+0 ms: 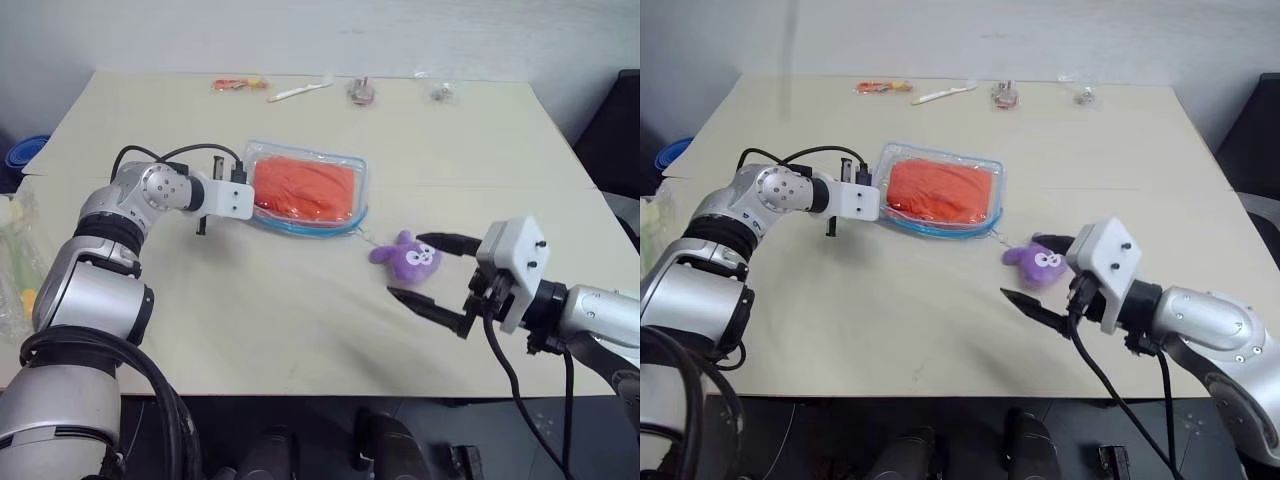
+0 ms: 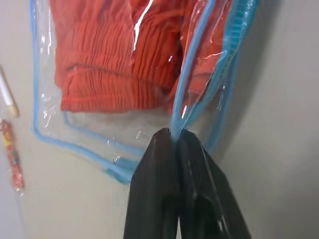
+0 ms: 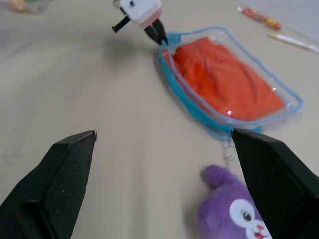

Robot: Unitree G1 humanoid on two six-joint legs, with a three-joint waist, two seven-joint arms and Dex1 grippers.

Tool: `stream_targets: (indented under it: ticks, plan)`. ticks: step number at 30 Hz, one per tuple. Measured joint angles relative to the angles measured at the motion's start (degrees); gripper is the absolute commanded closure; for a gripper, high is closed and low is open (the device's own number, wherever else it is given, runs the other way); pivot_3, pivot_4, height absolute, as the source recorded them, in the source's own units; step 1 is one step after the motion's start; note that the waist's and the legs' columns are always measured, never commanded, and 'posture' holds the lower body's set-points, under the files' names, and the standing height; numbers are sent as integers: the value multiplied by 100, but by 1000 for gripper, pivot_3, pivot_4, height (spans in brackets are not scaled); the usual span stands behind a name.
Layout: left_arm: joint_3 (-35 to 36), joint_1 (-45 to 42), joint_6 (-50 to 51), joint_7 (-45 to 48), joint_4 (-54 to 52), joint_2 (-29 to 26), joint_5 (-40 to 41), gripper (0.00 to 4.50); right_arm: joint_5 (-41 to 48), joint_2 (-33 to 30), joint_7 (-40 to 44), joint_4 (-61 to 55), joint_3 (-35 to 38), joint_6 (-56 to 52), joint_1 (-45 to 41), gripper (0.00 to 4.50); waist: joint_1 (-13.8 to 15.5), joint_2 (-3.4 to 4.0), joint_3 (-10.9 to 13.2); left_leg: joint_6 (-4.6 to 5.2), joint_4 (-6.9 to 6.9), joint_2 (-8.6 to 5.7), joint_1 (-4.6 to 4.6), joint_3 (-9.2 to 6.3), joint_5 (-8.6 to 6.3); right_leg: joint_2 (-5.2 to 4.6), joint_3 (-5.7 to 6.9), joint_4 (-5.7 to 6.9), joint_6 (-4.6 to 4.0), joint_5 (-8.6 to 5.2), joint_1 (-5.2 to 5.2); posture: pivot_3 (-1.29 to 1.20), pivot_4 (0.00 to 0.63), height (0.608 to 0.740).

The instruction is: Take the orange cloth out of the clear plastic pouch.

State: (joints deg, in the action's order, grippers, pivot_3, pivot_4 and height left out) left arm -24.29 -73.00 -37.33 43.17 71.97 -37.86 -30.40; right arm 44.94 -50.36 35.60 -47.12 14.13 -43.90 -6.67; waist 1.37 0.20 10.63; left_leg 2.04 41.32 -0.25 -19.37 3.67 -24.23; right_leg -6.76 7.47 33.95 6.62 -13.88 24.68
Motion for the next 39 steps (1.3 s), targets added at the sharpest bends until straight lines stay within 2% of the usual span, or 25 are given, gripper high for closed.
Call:
stream_targets:
  ticks: [4,8,12,17,21,23,30,33,39]
  plan:
    - [340,577,-32,1075,-1047,-337,652,4475,126,-62,133,-11,95,3,195,0,-19,0,0,0,3,5,3,1,0,0,-4,4,0,0,0,0,150,740]
    - [739,1912,607,1788,-3415,-1009,1289,4475,233,-63,142,-7,276,6,308,0,-63,1,0,-1,3,15,6,-16,0,0,-7,3,-1,0,0,0,150,740]
    - [1284,3268,2539,1930,-5951,-1371,1355,4475,289,-86,252,11,440,8,482,0,-32,1,0,-1,11,18,9,-54,-1,-4,-8,3,-1,0,-12,0,150,740]
    - [1546,4500,5441,2043,-8529,-1446,626,4475,288,-91,323,24,470,23,538,0,17,2,0,-2,16,16,13,-56,-1,-1,-12,2,-1,1,-21,0,150,740]
    - [1527,4945,7186,2081,-9624,-1269,108,4475,279,-90,320,29,445,28,533,0,15,4,-1,-5,12,17,18,-52,-3,7,-16,3,-4,2,-20,0,150,740]
    - [1478,5037,7747,2067,-9913,-1111,49,4475,275,-89,318,28,414,29,528,0,21,4,-1,-5,13,21,17,-54,-2,6,-15,3,-5,2,-20,0,150,740]
    - [1366,5058,8172,1653,-9999,-985,-6,4475,213,-89,324,45,275,123,477,0,22,4,-1,-5,14,31,17,-56,-2,1,-15,4,-7,3,-20,0,150,740]
    - [1368,5058,7918,1438,-9750,-987,89,3836,172,-89,339,80,206,133,450,0,22,4,-1,-5,14,35,17,-56,-2,0,-15,4,-7,4,-19,0,150,740]
    - [1446,5013,7589,1228,-9394,-1031,265,1917,24,-89,382,189,181,185,395,0,21,4,-1,-5,14,35,17,-56,-2,-1,-14,4,-8,4,-19,0,150,740]
